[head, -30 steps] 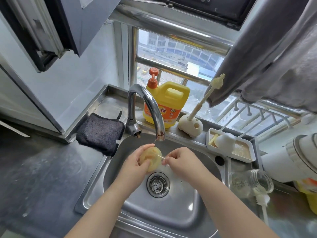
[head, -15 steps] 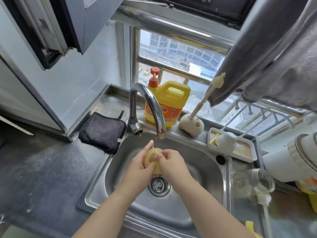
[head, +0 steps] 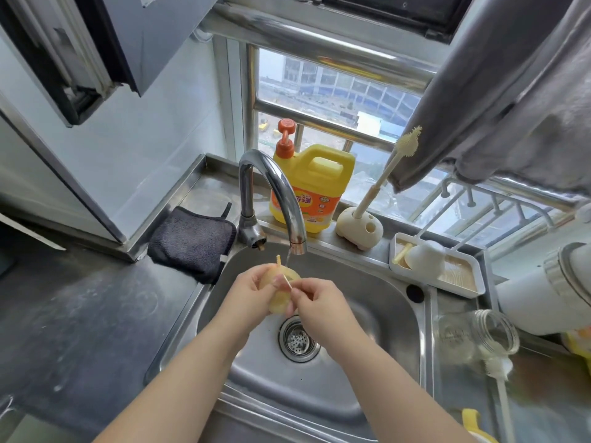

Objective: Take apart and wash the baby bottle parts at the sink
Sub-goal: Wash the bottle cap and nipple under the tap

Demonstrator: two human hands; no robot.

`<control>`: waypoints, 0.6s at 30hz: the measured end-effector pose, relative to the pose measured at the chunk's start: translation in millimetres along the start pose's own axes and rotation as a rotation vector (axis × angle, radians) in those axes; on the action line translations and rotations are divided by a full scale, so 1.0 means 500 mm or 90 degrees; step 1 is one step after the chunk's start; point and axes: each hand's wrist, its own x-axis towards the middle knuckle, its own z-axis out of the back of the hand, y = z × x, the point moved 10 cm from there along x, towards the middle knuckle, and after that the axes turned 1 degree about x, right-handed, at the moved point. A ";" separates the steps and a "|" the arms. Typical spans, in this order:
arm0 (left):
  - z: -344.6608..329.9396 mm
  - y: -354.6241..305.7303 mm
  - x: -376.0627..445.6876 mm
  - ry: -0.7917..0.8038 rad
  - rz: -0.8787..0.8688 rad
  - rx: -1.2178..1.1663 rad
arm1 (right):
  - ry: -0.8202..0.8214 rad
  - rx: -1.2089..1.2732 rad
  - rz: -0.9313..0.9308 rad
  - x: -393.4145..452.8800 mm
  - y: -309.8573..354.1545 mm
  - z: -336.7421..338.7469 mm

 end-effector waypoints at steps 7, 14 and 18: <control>-0.015 0.001 0.008 0.003 0.012 -0.004 | -0.042 0.218 -0.077 0.014 -0.030 0.016; -0.004 -0.012 0.026 -0.036 0.008 0.031 | -0.019 0.205 -0.096 0.022 -0.052 0.008; -0.042 -0.012 0.025 0.013 0.002 0.063 | -0.073 0.207 -0.105 0.036 -0.048 0.026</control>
